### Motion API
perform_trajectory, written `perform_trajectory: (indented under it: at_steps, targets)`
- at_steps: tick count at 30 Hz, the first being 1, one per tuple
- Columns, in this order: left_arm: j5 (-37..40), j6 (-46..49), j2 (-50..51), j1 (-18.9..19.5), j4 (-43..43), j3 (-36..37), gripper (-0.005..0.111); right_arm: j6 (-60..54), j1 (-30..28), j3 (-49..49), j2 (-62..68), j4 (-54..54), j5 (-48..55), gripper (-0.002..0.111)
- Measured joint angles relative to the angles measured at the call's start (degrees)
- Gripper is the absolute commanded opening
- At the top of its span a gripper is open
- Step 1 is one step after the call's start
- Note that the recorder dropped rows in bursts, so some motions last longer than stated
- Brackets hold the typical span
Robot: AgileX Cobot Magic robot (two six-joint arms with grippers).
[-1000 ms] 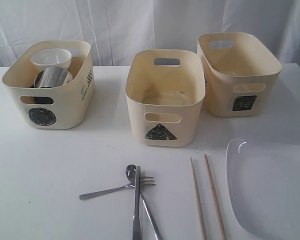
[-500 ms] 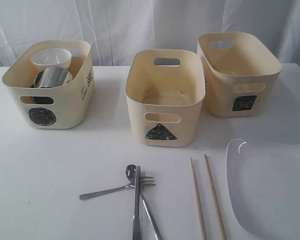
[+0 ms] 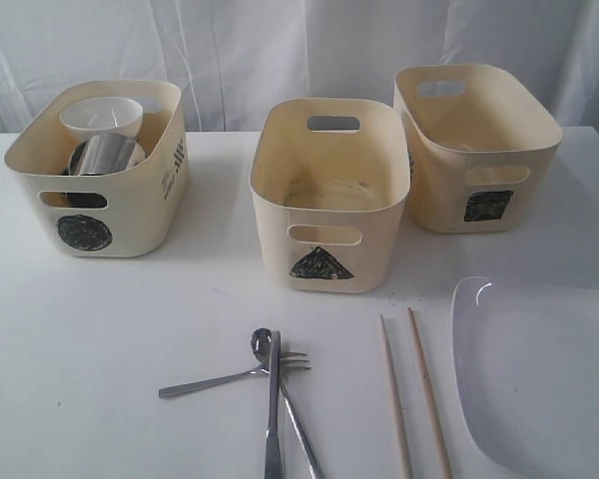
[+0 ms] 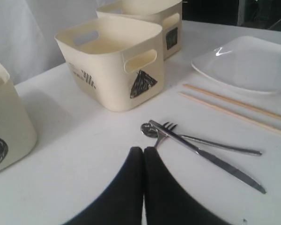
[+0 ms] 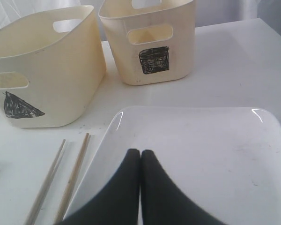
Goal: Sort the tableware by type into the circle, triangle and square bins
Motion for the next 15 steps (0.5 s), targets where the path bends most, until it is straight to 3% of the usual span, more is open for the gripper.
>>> perform_trajectory:
  at_steps: [10,12,15]
  targets:
    - [5.67,-0.22,-0.22,0.0,-0.04,1.55,0.0,0.0,0.0,0.0,0.0,0.0,0.0,0.0]
    - [3.7,-2.36,-0.22,0.0,0.33,3.07,0.0,0.0,0.0,0.0,0.0,0.0,0.0,0.0]
    - [-5.11,-14.04,-0.22,0.0,11.18,7.33,0.0,0.0,0.0,0.0,0.0,0.0,0.0,0.0]
